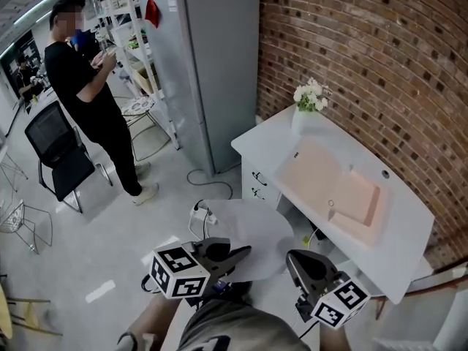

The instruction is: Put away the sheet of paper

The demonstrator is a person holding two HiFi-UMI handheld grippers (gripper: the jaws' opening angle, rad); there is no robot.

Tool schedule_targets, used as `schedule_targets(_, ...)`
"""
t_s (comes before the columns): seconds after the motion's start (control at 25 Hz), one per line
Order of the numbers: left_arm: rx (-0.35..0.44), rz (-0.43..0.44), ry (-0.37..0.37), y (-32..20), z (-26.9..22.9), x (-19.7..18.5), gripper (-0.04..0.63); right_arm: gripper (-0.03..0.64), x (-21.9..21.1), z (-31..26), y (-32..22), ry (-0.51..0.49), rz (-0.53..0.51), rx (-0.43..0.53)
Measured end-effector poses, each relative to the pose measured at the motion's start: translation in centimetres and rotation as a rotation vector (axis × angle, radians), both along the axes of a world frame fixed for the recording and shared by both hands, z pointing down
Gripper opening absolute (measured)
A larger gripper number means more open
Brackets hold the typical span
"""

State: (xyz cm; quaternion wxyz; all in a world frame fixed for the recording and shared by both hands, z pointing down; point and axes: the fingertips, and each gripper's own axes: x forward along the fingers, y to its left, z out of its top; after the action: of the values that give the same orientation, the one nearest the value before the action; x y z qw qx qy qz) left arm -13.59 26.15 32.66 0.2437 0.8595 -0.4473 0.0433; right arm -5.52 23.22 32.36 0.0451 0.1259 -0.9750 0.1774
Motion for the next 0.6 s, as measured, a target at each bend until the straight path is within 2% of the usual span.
schedule_targets(0.24, -0.012, 0.0, 0.014, -4.0, 0.7, -3.5, 0.014, 0.023, -3.3, 0.6, -3.6, 0.033, 0.007, -0.026)
schedule_targets(0.44, -0.011, -0.016, 0.014, -6.6, 0.9, -7.4, 0.014, 0.023, -8.3, 0.4, -5.3, 0.06, -0.069, 0.001)
schedule_targets(0.6, -0.003, -0.026, 0.038, -8.0, 0.7, -10.8, 0.014, 0.023, -12.0, 0.5, -6.9, 0.077, -0.087, 0.007)
